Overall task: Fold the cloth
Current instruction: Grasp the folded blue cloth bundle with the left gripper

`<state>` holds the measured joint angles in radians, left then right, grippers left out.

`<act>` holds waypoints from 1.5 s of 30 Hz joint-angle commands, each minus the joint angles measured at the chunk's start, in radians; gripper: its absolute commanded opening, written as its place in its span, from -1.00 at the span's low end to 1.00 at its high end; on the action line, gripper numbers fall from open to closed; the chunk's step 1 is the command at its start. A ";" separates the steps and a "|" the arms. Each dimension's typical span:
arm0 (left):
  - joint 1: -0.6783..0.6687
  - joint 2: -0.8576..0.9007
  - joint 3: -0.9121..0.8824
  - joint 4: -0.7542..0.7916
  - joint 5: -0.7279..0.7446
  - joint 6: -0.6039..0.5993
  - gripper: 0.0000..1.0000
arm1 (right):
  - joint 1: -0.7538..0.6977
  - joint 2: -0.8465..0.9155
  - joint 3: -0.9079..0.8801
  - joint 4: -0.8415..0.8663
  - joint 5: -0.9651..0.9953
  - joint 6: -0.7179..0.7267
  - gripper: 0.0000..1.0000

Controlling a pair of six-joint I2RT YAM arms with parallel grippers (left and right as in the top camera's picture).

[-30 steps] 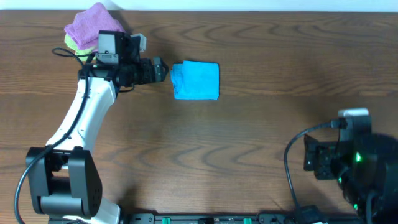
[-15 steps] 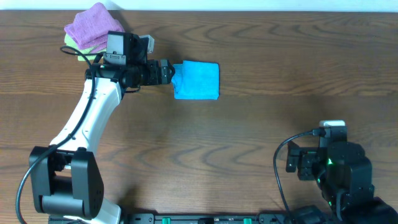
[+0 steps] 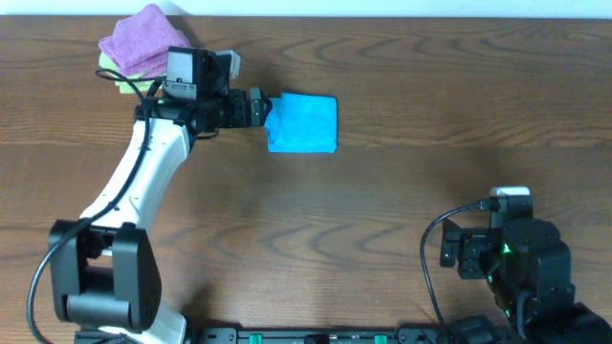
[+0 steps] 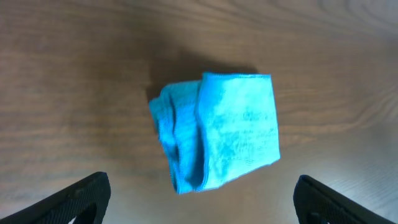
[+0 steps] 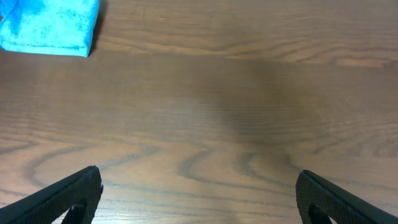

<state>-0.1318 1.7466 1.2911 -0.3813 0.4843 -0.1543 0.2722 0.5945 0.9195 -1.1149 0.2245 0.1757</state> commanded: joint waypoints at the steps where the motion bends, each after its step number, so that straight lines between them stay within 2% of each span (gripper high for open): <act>1: 0.000 0.078 -0.005 0.042 0.067 -0.031 0.91 | 0.003 -0.004 -0.006 -0.003 0.008 0.014 0.98; 9: 0.007 0.194 -0.005 0.161 0.129 -0.111 0.91 | 0.003 -0.004 -0.006 -0.003 0.008 0.014 0.98; 11: 0.020 0.222 -0.005 0.182 0.192 -0.124 0.91 | 0.003 -0.004 -0.006 -0.003 0.008 0.014 0.98; 35: 0.058 0.331 -0.005 0.177 0.190 -0.123 0.91 | 0.003 -0.004 -0.006 -0.003 0.008 0.014 0.98; 45: 0.055 0.407 -0.005 0.216 0.323 -0.168 0.91 | 0.003 -0.004 -0.006 -0.003 0.008 0.014 0.98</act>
<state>-0.0792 2.0941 1.2907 -0.1600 0.7631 -0.2955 0.2722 0.5945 0.9195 -1.1172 0.2245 0.1757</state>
